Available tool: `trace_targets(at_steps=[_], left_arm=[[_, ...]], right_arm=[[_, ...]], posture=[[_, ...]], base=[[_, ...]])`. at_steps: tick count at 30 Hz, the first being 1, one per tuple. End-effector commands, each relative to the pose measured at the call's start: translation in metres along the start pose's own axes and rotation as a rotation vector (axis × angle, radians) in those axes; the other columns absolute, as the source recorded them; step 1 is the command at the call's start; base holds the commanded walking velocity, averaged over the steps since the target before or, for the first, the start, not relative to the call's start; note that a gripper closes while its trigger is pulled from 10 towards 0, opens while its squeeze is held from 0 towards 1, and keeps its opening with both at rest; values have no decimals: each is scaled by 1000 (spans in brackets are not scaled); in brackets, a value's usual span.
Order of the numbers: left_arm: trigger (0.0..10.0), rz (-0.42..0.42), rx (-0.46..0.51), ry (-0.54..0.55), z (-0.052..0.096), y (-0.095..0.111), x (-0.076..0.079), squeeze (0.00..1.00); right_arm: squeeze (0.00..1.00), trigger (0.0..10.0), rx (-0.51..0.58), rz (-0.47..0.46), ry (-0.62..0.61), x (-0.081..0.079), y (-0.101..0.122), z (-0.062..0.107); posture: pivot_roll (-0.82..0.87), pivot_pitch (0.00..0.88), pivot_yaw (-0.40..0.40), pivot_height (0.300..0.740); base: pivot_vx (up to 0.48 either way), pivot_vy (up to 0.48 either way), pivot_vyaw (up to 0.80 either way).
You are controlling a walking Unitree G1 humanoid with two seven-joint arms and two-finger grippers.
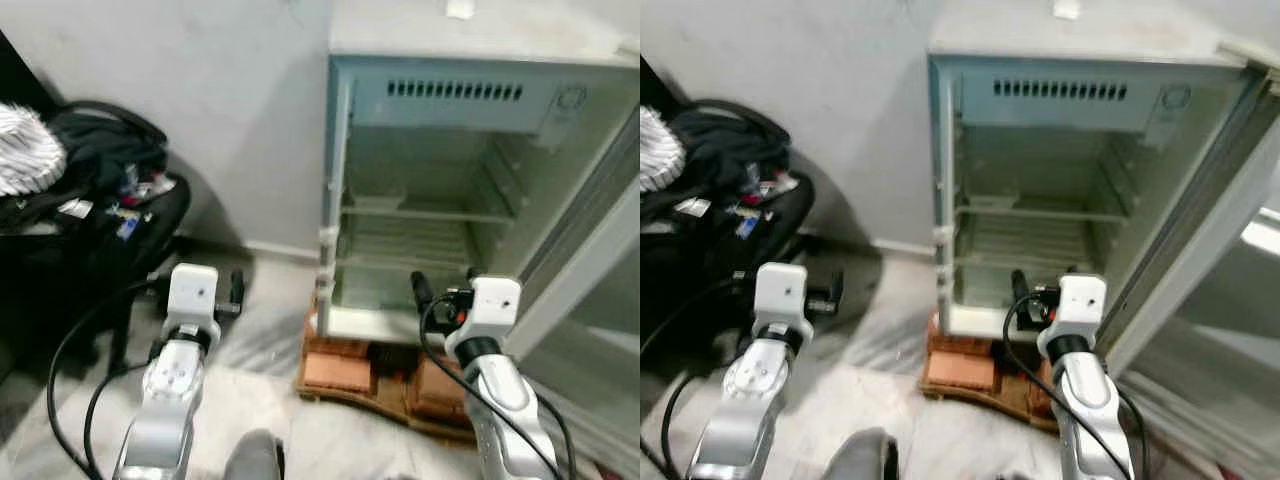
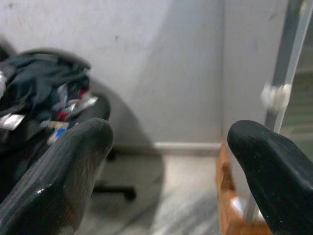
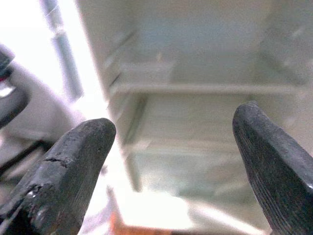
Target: Restocking fridge
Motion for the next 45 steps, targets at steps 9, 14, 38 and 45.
trace_targets(at_steps=[9, 14, 38, 45], left_arm=[[10000, -75, 38, -48, -3, 5, 2, 0], [10000, -81, 49, -97, -6, 6, 13, 0], [10000, -48, 35, -107, 3, -5, 13, 0], [10000, -61, 41, -111, 2, -4, 17, 0]], right_arm=[[0, 10000, 93, 5, -121, 19, 21, -3], [0, 10000, 87, -9, -131, 18, 17, 1], [0, 10000, 59, 26, -107, 23, 13, -7], [0, 10000, 63, 32, -103, 24, 14, -9]], posture=[[71, 0, -11, 740], [46, 1, 2, 740], [57, 5, -26, 740], [55, 8, -27, 740]], base=[[-275, 0, 0], [-212, 0, -591], [0, -173, 0], [0, -480, 0]])
Point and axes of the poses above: a point about 5 cm out from each wrist's last joint towards the gripper, its own z axis pointing back from the gripper into the wrist, its own y axis along the axis of the wrist's last joint, x = y × z, the point moved 4 cm from there along -z, pointing out of the wrist towards the gripper, and after that the axes turned 3 degrees about z, right-handed, at the moved point
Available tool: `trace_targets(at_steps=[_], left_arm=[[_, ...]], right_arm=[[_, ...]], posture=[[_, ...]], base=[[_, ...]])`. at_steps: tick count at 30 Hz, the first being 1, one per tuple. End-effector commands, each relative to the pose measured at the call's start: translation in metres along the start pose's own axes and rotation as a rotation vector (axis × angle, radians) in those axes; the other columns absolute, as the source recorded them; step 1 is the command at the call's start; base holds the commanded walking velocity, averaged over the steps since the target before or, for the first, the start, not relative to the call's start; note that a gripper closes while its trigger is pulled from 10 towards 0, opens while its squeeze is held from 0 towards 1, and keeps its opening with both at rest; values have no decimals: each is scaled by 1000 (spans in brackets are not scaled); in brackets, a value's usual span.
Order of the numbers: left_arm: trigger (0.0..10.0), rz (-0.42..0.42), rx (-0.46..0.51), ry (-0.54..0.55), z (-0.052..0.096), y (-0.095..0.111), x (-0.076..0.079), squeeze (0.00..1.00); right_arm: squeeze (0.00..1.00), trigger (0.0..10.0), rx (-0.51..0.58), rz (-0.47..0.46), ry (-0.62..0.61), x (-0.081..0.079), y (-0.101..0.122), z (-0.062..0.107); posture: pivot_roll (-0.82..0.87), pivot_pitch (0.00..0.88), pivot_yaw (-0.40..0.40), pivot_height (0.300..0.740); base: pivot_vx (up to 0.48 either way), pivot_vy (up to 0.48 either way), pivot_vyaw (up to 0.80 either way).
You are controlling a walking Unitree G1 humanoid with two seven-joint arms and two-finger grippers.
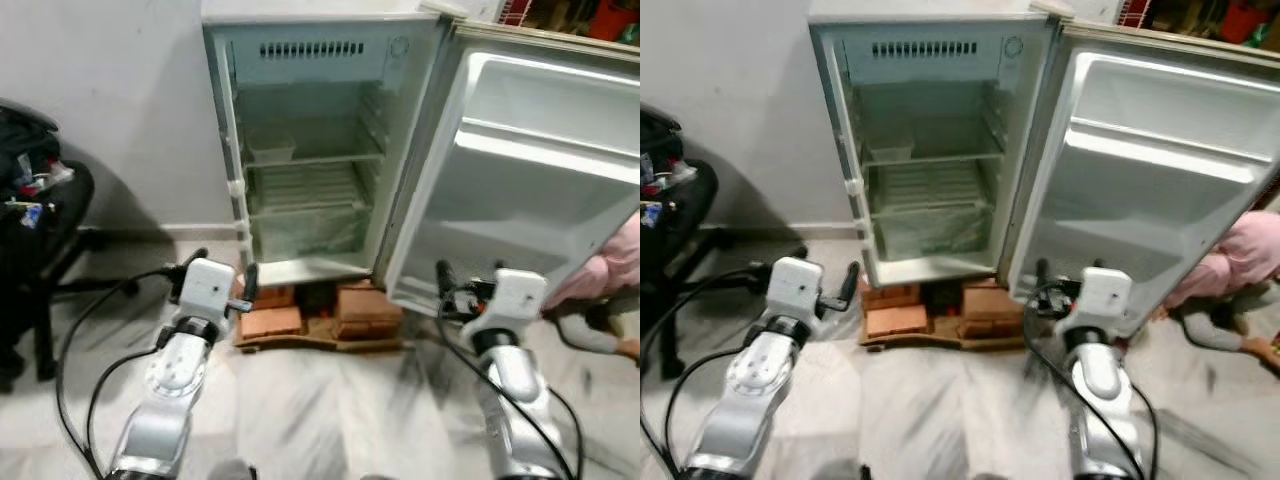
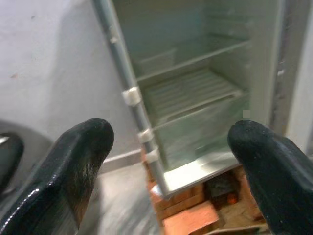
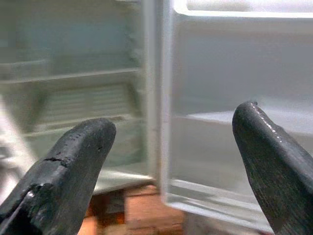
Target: Restocking fridge
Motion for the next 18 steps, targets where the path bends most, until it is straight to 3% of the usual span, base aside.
trace_targets(at_steps=[1, 18], left_arm=[[10000, 2, 13, -12, -1, 4, 8, 0], [10000, -22, -3, 22, -3, 2, 3, 0]], right_arm=[[0, 10000, -6, 14, -18, 8, -1, 0], [0, 10000, 17, -13, 39, 0, 4, -7]], posture=[[55, 8, -27, 740], [57, 18, -29, 740]], base=[[0, -480, 0], [0, -480, 0]])
Point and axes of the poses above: a point about 5 cm out from each wrist's last joint towards the gripper, its own z axis pointing back from the gripper into the wrist, its own y axis along the axis of the wrist's last joint, x = y × z, the point moved 4 cm from there along -z, pointing out of the wrist towards the gripper, and after that the axes turned 3 degrees about z, right-handed, at the moved point
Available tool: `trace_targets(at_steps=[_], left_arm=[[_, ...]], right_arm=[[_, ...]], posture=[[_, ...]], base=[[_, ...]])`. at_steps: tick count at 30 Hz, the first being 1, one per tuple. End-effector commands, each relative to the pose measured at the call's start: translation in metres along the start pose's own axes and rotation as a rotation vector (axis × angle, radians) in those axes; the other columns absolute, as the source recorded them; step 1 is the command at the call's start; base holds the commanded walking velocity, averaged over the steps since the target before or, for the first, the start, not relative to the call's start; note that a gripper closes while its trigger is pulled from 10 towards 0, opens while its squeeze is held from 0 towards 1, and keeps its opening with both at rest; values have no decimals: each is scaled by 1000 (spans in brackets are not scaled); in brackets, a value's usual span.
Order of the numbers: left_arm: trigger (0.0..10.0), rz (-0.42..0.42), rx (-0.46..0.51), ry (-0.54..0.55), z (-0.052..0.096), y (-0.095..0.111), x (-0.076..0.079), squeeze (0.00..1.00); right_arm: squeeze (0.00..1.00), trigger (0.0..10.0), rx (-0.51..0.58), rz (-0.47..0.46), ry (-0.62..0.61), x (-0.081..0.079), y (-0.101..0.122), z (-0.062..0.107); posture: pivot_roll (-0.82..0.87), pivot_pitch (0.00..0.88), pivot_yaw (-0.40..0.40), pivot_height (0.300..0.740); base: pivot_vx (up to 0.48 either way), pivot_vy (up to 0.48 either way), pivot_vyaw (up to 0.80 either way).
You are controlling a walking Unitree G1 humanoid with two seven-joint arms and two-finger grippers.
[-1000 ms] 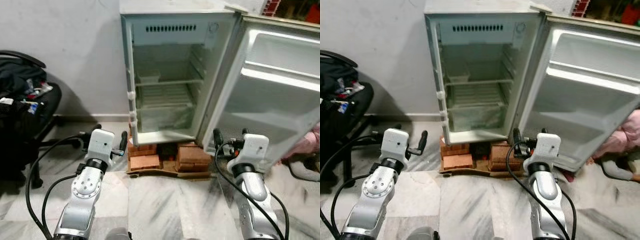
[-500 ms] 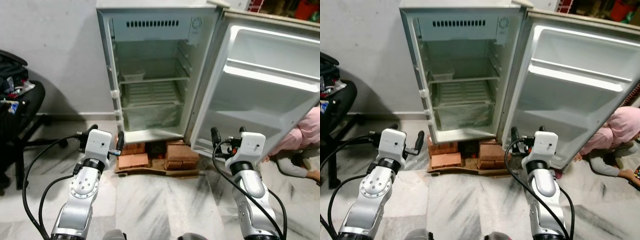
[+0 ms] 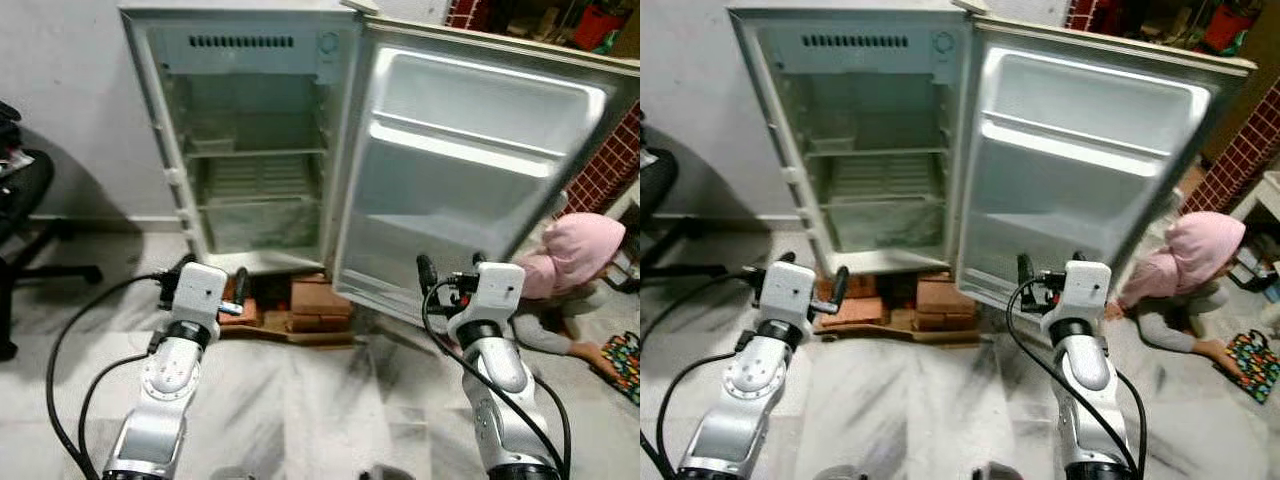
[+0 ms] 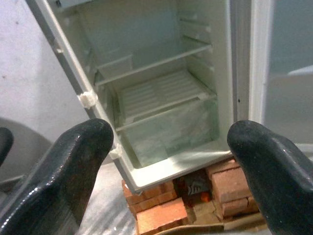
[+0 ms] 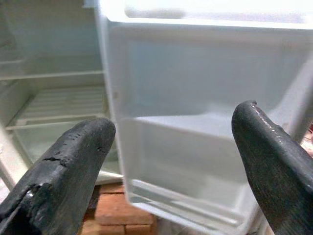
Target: Restocking fridge
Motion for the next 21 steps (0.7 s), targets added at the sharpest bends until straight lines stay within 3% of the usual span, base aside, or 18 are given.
trace_targets(at_steps=[1, 15, 21], left_arm=[[10000, 7, 3, -17, -2, 3, 7, 0], [10000, 25, -36, 104, -2, -2, -14, 0], [10000, 27, -44, 120, -2, -3, -18, 0]], right_arm=[[0, 10000, 9, -8, -9, 8, 2, 0], [0, 10000, 22, 11, 33, 2, 7, -6], [0, 10000, 37, -9, 41, 2, 10, -8]], posture=[[57, 19, -28, 740], [61, 25, -35, 740], [60, 27, -33, 740]], base=[[0, -480, 0], [0, -465, 0], [291, -379, 0]])
Point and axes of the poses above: a point about 5 cm out from each wrist's last joint towards the gripper, its own z axis pointing back from the gripper into the wrist, its own y axis along the axis of the wrist's last joint, x = y × z, the point moved 4 cm from there along -z, pointing out of the wrist towards the gripper, and after that the axes turned 3 degrees about z, right-handed, at the moved point
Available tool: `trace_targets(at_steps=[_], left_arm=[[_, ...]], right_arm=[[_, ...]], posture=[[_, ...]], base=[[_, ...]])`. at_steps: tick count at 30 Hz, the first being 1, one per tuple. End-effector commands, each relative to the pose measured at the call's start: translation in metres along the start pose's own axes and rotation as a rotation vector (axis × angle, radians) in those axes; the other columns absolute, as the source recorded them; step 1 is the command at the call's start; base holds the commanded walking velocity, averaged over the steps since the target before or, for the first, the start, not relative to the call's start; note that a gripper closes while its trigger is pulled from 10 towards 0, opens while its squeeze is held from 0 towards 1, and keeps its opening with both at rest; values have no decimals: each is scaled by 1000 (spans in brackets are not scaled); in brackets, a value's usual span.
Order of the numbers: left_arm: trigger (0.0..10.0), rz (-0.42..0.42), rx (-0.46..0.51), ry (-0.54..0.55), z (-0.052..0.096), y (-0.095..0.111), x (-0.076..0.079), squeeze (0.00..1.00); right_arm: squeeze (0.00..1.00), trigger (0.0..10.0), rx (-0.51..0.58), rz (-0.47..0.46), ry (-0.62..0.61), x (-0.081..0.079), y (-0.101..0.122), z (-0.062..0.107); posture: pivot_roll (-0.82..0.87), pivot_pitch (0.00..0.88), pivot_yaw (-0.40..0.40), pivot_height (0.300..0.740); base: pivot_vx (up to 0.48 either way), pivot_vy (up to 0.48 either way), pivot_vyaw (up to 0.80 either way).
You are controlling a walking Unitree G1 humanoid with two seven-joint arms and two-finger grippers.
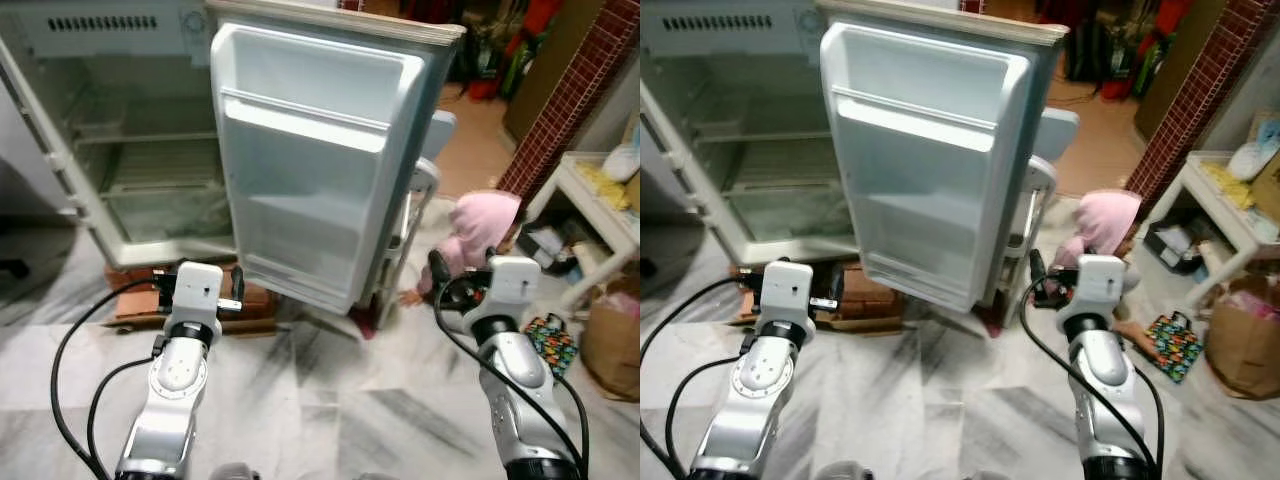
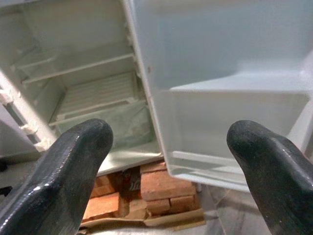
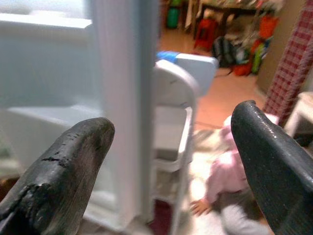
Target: Restocking fridge
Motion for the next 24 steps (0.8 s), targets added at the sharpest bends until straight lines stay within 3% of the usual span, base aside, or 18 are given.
trace_targets(at_steps=[1, 8, 17, 24], left_arm=[[10000, -10, -3, 21, 0, 1, -9, 0], [10000, 9, 17, 63, 1, 3, -11, 0], [10000, 38, 29, 59, 8, 4, -13, 0], [10000, 48, 35, 53, 10, 5, -12, 0]], right_arm=[[0, 10000, 20, -24, 32, -10, 5, -3], [0, 10000, 34, -18, 49, -11, 7, -1], [0, 10000, 24, -46, 35, -11, 3, 2], [0, 10000, 25, -47, 28, -9, 2, 1]], posture=[[60, 27, -33, 740], [58, 29, -31, 740], [63, 33, -27, 740], [68, 36, -27, 740]], base=[[300, -371, 0], [169, -191, 0], [0, 0, 459], [321, 0, 0]])
Point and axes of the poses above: a point about 5 cm out from each wrist's last joint towards the gripper, its own z axis pointing back from the gripper into the wrist, its own y axis along the axis of the wrist's last joint, x = y × z, the point moved 4 cm from there along -z, pointing out of the wrist towards the gripper, and after that the axes turned 3 degrees about z, right-handed, at the moved point
